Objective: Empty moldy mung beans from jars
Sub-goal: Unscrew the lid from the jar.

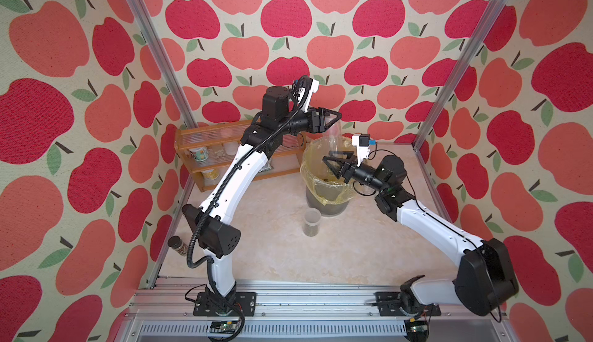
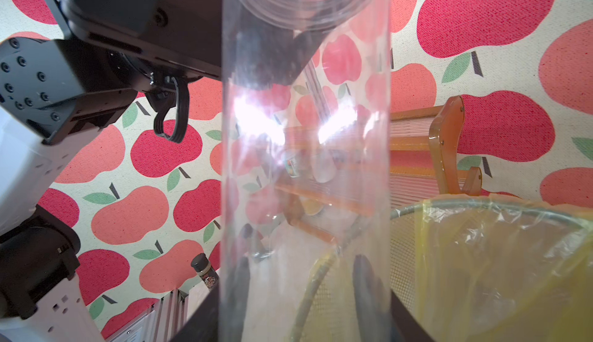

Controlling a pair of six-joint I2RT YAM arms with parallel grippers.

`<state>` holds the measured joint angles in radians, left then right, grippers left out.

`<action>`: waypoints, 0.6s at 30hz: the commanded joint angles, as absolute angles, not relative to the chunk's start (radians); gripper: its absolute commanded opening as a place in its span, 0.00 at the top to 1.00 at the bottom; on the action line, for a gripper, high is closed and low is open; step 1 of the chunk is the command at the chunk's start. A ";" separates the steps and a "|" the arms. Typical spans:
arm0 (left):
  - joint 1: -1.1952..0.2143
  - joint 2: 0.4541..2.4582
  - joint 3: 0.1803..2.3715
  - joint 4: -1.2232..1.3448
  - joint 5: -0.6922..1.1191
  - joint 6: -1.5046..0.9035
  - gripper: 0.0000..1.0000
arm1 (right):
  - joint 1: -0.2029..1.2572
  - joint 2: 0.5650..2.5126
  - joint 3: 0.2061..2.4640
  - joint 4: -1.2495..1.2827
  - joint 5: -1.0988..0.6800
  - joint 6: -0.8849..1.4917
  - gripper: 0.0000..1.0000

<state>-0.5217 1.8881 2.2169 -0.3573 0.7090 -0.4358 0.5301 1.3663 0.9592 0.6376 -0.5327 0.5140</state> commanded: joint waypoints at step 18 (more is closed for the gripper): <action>-0.534 1.970 2.358 -0.466 0.747 -0.411 0.48 | 0.532 1.344 0.972 0.586 -0.483 0.454 0.63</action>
<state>-0.5255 1.9636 2.3241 -0.4385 0.7227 -0.4240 0.5297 1.3647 0.9592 0.6041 -0.5098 0.4839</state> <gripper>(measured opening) 0.574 0.545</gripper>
